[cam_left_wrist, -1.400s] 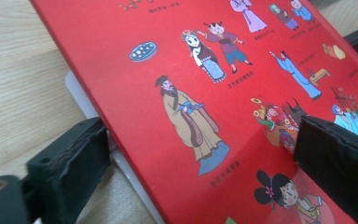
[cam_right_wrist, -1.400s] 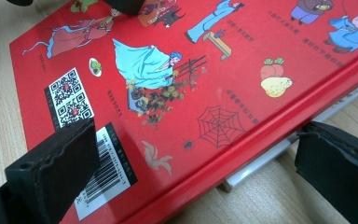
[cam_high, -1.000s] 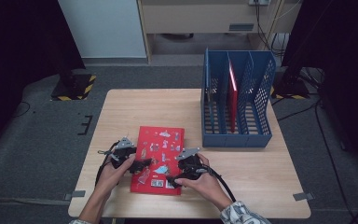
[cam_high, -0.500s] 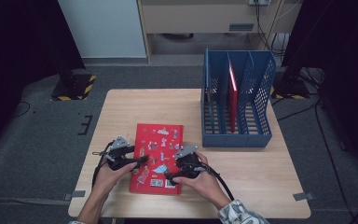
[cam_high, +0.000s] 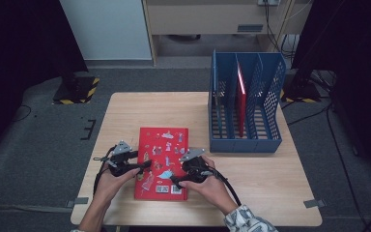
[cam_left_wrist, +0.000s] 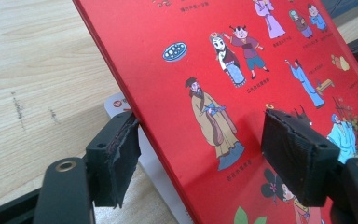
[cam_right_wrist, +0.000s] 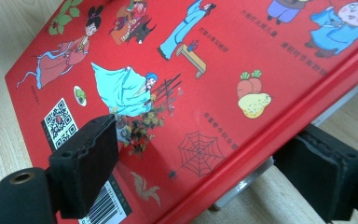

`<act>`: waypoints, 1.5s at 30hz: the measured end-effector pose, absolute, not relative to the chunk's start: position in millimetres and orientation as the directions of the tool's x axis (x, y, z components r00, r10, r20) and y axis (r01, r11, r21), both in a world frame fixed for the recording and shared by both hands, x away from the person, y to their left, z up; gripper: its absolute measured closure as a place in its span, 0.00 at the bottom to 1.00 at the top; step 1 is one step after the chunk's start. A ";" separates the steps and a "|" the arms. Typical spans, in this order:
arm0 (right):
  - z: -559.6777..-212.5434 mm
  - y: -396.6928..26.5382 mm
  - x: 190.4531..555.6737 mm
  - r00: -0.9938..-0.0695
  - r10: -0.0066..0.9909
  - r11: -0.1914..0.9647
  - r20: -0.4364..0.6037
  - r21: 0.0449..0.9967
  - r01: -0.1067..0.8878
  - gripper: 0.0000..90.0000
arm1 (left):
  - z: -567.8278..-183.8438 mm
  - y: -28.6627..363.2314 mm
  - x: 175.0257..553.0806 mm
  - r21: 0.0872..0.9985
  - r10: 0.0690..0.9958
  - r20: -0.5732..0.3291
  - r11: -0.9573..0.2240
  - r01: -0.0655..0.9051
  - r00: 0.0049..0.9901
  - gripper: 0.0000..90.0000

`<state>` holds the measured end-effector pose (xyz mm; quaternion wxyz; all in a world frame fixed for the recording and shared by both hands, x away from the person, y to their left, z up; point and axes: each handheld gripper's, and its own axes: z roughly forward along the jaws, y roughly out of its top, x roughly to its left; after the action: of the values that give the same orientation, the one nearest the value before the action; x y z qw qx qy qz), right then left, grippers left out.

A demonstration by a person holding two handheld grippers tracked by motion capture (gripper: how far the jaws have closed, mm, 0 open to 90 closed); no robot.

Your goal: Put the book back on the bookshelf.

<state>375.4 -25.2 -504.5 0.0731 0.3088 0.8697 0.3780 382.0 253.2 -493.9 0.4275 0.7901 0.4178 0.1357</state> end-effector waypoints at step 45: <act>-475.0 -9.9 385.7 -0.772 0.632 0.543 0.065 0.673 0.501 0.29 | -464.7 263.1 377.9 0.809 0.791 -0.104 -0.285 0.514 0.602 0.46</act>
<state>385.7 -9.9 -475.0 0.0930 0.3244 0.8735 0.3510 377.9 263.1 -464.7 0.4301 0.7850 0.4156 0.1615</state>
